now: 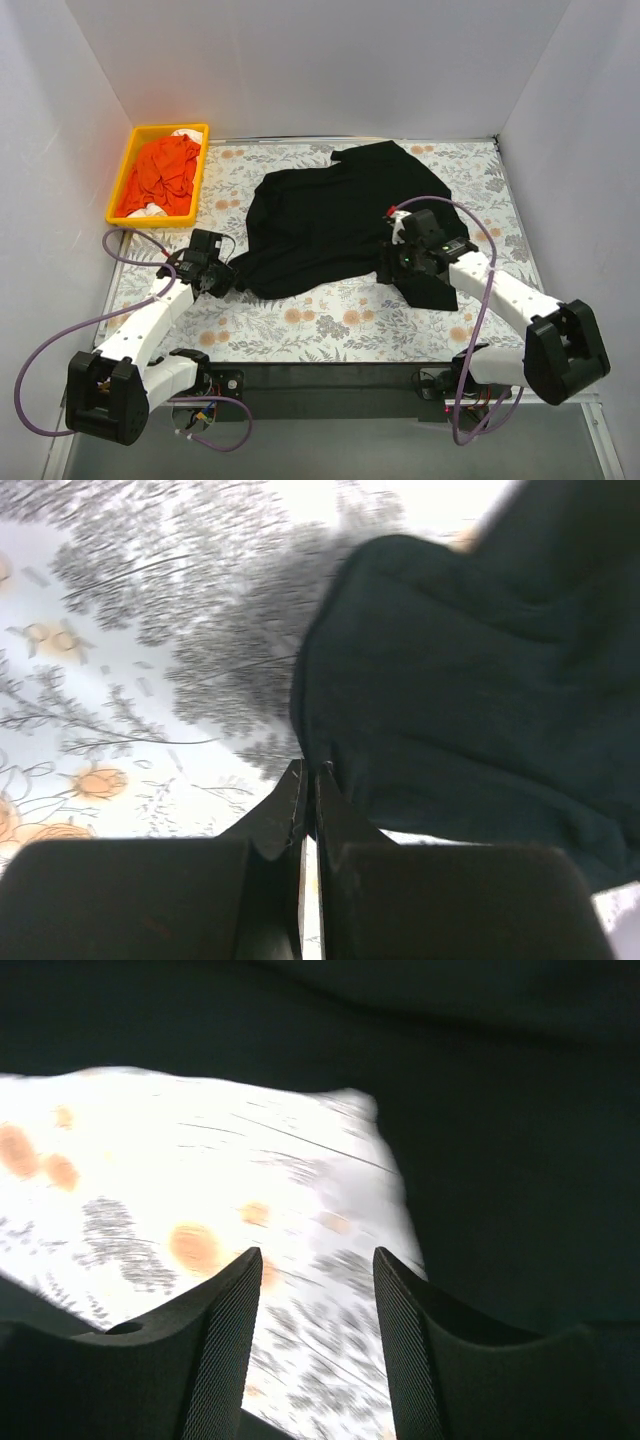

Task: Fold and stack the t-shirts
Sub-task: Flatten the tshirt out

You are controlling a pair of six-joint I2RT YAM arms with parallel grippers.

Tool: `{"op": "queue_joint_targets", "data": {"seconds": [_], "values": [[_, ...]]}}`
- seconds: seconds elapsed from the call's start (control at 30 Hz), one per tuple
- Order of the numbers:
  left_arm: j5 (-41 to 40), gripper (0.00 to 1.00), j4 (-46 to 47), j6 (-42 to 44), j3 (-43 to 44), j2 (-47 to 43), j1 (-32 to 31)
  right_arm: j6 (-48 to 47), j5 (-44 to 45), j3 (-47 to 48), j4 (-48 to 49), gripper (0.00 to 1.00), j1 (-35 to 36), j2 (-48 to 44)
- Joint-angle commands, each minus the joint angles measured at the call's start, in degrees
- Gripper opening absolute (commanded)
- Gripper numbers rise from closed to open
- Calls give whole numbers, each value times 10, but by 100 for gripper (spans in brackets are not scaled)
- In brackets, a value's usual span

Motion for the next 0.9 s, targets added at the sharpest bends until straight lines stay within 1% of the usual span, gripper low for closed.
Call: {"op": "queue_joint_targets", "data": {"seconds": [0.0, 0.03, 0.07, 0.17, 0.2, 0.23, 0.3, 0.33, 0.4, 0.53, 0.73, 0.87], "values": [[8, 0, -19, 21, 39, -13, -5, 4, -51, 44, 119, 47, 86, 35], [20, 0, -23, 23, 43, -12, -5, 3, -54, 50, 136, 46, 103, 59], [25, 0, -26, 23, 50, -14, -6, -5, -65, 66, 157, 46, 136, 73], [44, 0, -32, 29, 58, -20, -6, -20, -83, 95, 221, 46, 184, 132], [47, 0, -32, 30, 64, -21, -6, -26, -83, 118, 232, 46, 215, 149], [48, 0, -37, 33, 67, -22, -7, -39, -83, 129, 254, 46, 229, 180], [50, 0, -42, 40, 74, -22, -7, -48, -75, 161, 276, 47, 266, 211], [49, 0, -44, 41, 76, -22, -7, -54, -73, 169, 298, 48, 275, 238], [54, 0, -44, 43, 73, -22, -7, -58, -65, 190, 326, 50, 298, 260], [60, 0, -48, 46, 81, -19, -7, -76, -46, 238, 355, 52, 331, 318], [46, 0, -65, 49, 104, -18, -7, -83, -43, 262, 396, 56, 365, 355], [52, 0, -65, 49, 116, -13, -7, -78, -7, 267, 410, 56, 377, 370]]}}
